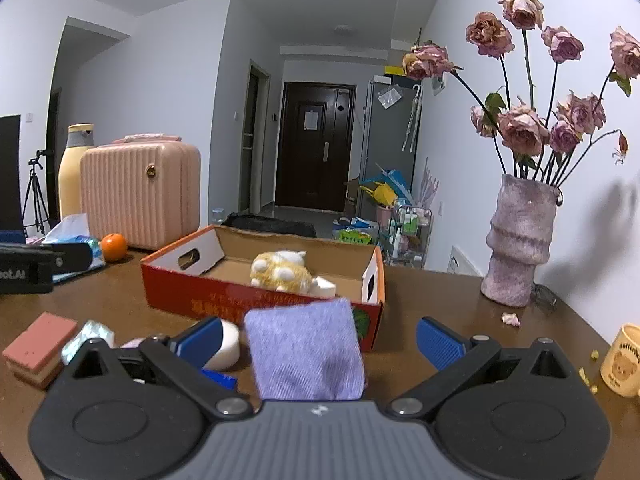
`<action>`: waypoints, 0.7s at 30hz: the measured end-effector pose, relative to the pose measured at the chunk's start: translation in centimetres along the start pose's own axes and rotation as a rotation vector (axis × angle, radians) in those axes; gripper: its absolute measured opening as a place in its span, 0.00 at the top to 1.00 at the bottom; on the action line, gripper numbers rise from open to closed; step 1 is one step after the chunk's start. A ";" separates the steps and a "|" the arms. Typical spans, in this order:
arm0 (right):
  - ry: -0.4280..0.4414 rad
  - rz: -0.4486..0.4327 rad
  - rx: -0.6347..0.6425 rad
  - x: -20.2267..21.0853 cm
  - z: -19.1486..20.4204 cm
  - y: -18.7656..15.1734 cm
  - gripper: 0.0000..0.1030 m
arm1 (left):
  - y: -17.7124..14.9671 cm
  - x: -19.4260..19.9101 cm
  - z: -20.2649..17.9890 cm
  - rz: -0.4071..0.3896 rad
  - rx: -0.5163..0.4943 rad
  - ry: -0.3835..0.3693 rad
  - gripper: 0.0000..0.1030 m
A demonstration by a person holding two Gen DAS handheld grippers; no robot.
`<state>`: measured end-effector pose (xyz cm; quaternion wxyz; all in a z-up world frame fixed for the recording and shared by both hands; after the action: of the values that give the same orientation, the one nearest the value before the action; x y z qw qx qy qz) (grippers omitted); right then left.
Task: Organize soft objects
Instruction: 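Withdraw both grippers from the box back toward the table items, then lower the right gripper onto the light blue fuzzy plush and close it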
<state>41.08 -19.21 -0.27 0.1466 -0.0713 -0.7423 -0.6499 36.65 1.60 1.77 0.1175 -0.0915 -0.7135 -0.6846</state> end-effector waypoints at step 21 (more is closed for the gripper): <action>-0.026 0.120 0.010 5.1 1.6 -6.5 0.00 | -5.6 5.2 3.3 0.082 0.006 -0.012 0.00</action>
<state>34.18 -19.02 -4.98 0.1760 -0.1236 -0.7416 -0.6354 29.94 4.45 -2.23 0.1414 -0.1247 -0.7119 -0.6765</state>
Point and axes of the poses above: each gripper's, at about its wrist camera, not at the fingertips, and x roughly against the way its jaws point, z to its left, y to its top, the point moved 8 cm from there along -x, roughly the way its jaws point, and after that the axes turned 8 degrees about -y, right-handed, at the moved point
